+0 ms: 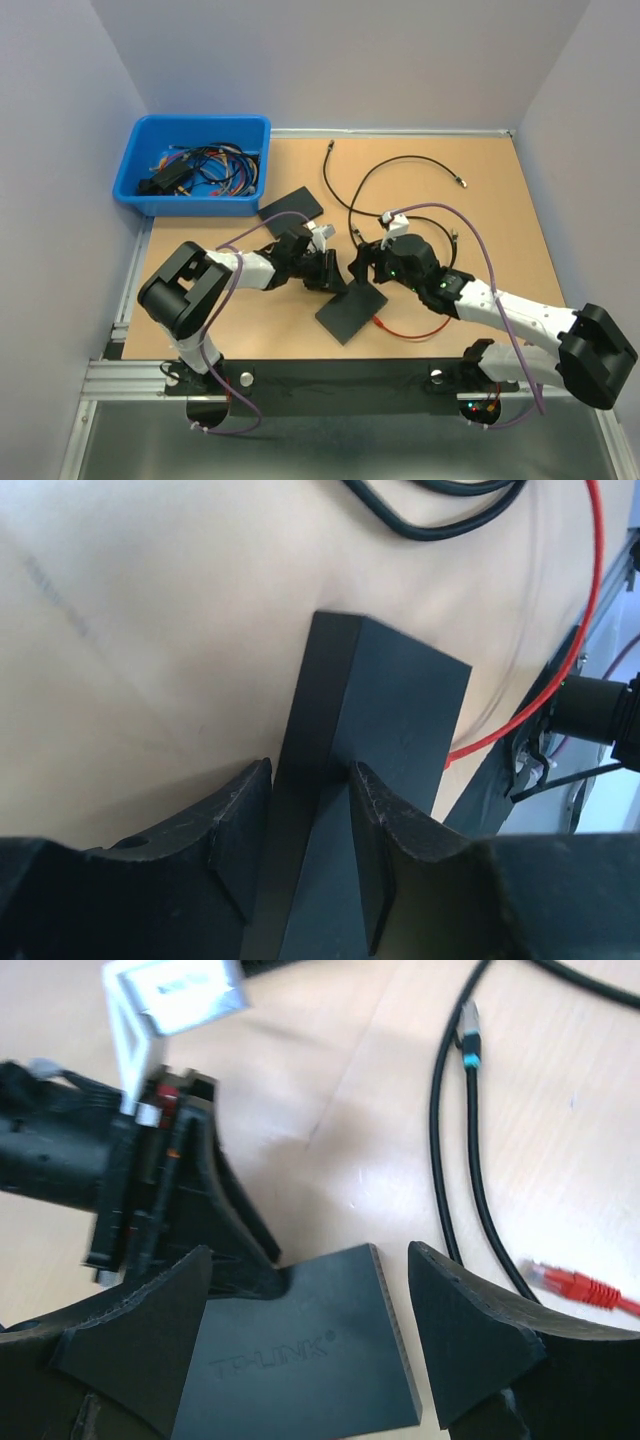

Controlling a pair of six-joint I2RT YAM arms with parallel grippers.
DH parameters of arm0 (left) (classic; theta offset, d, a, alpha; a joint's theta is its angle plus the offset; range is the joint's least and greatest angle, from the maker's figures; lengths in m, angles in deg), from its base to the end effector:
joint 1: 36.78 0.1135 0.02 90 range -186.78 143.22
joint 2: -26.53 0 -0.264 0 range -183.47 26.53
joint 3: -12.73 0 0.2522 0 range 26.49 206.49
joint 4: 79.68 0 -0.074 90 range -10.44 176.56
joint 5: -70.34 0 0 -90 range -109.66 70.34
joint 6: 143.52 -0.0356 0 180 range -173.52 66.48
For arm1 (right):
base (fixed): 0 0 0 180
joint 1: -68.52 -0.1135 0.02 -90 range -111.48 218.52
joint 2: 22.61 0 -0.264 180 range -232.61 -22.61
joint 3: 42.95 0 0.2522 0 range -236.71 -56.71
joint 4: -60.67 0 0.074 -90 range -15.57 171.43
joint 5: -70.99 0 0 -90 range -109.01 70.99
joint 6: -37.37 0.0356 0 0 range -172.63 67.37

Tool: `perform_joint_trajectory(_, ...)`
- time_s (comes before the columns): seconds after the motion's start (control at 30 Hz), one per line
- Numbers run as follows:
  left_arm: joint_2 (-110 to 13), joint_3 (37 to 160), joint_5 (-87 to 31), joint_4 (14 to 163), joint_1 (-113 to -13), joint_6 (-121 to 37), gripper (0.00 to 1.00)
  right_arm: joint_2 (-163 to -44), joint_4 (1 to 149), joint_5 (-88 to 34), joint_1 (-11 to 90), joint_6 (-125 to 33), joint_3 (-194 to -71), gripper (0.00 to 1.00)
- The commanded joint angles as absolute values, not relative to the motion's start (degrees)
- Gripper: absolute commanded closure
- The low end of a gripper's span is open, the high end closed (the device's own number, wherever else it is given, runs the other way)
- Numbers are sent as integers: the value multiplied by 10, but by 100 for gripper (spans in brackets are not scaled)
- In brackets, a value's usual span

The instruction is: Insert the plug into the switch port

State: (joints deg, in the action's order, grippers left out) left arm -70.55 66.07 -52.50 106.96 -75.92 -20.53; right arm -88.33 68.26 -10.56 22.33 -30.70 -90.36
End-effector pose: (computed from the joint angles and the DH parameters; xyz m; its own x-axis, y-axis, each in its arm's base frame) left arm 0.2342 -0.2155 0.1384 -0.8638 0.1132 -0.4909 0.4715 0.5249 -0.7087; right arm 0.1762 0.1762 0.2272 -0.5129 -0.0010 -0.8584 -0.4643 0.8414 0.2764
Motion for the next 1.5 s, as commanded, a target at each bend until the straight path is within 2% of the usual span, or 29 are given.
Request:
perform_joint_trajectory(0.0, -663, 636, -464, 958, -755, -192, 51, -883, 720, -60, 224, -267, -927, 14)
perform_joint_trajectory(0.27, -535, 659, -384, 883, -734, -176, 51, -964, 775, -13, 237, -284, -1023, 14)
perform_joint_trajectory(0.57, -424, 632, -321, 866, -721, -177, 51, -1124, 792, -40, 296, -304, -1137, 35)
perform_joint_trajectory(0.87, -304, 580, -292, 817, -720, -169, 51, -1253, 800, -41, 322, -337, -1216, 41)
perform_joint_trajectory(1.33, -280, 557, -294, 820, -721, -163, 51, -1314, 801, -34, 349, -334, -1242, 57)
perform_joint_trajectory(1.47, -280, 555, -296, 822, -721, -163, 52, -1318, 801, -47, 362, -323, -1244, 59)
